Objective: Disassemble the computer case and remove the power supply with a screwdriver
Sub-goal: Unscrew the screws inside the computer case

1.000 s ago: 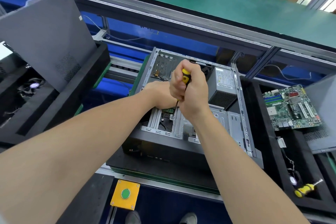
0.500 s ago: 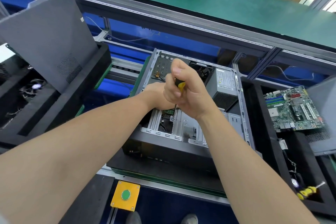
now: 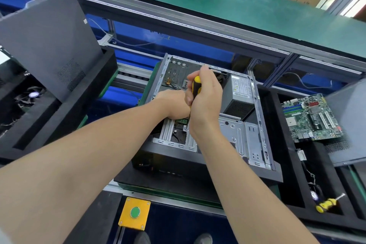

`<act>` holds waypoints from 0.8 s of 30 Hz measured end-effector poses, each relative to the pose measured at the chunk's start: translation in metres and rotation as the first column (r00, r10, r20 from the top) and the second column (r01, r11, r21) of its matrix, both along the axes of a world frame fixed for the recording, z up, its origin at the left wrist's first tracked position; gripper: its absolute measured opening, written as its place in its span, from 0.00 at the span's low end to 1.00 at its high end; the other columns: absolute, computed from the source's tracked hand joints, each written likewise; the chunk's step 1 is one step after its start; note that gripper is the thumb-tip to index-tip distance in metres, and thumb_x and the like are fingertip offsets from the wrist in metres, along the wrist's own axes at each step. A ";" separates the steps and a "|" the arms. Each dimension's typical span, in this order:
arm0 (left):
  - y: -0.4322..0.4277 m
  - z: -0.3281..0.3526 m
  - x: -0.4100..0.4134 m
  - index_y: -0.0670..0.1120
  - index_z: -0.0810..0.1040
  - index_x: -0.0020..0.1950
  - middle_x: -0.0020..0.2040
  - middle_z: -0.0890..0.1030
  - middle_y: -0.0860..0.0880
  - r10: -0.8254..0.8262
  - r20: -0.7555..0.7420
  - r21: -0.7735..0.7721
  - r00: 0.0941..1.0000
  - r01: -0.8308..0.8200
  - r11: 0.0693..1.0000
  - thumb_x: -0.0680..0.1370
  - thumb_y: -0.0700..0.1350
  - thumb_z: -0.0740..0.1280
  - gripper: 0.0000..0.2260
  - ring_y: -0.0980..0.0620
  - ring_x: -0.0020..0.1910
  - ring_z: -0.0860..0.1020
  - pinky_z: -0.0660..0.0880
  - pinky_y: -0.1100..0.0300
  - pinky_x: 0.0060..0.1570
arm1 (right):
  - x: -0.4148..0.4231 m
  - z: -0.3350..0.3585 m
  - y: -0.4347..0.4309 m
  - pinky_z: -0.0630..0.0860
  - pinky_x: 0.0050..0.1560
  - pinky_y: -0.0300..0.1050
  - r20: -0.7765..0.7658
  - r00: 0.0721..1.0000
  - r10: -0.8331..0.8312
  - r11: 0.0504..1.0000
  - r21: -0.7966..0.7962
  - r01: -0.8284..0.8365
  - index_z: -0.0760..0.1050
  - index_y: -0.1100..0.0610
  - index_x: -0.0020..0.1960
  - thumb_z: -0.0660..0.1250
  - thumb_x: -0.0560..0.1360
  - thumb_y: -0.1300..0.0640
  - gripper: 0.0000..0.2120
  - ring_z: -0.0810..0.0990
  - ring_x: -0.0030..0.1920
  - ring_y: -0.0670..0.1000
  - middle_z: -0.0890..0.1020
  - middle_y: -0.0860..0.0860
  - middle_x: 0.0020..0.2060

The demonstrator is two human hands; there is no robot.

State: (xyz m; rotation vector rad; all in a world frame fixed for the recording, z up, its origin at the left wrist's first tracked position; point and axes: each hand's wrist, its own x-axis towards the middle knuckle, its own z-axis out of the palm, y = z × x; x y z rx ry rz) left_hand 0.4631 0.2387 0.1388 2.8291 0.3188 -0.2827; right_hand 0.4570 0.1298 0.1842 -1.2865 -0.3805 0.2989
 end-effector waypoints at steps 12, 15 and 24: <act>-0.001 -0.007 0.005 0.51 0.66 0.34 0.34 0.72 0.54 0.086 0.047 -0.041 0.995 -0.084 0.996 0.80 0.48 0.58 0.13 0.52 0.34 0.72 0.70 0.55 0.39 | 0.065 -0.002 -0.001 0.49 0.21 0.36 -0.178 0.598 0.782 0.624 0.242 -0.743 0.71 0.56 0.33 0.53 0.84 0.56 0.21 0.55 0.18 0.45 0.65 0.48 0.23; 0.001 -0.007 0.001 0.46 0.72 0.42 0.50 0.81 0.42 0.128 -0.010 -0.090 0.992 -0.129 0.988 0.81 0.45 0.60 0.08 0.44 0.47 0.75 0.75 0.47 0.53 | 0.062 -0.001 0.000 0.48 0.21 0.37 -0.139 0.537 0.832 0.554 0.230 -0.800 0.67 0.57 0.40 0.51 0.85 0.54 0.17 0.55 0.19 0.45 0.65 0.48 0.24; -0.004 0.012 -0.002 0.51 0.67 0.33 0.33 0.72 0.51 -0.056 -0.067 0.016 0.996 0.057 0.998 0.61 0.66 0.42 0.23 0.44 0.40 0.76 0.77 0.51 0.46 | 0.020 0.008 -0.010 0.75 0.31 0.47 0.088 0.956 0.280 0.958 -0.094 -0.272 0.75 0.61 0.42 0.66 0.83 0.57 0.12 0.74 0.28 0.55 0.77 0.59 0.30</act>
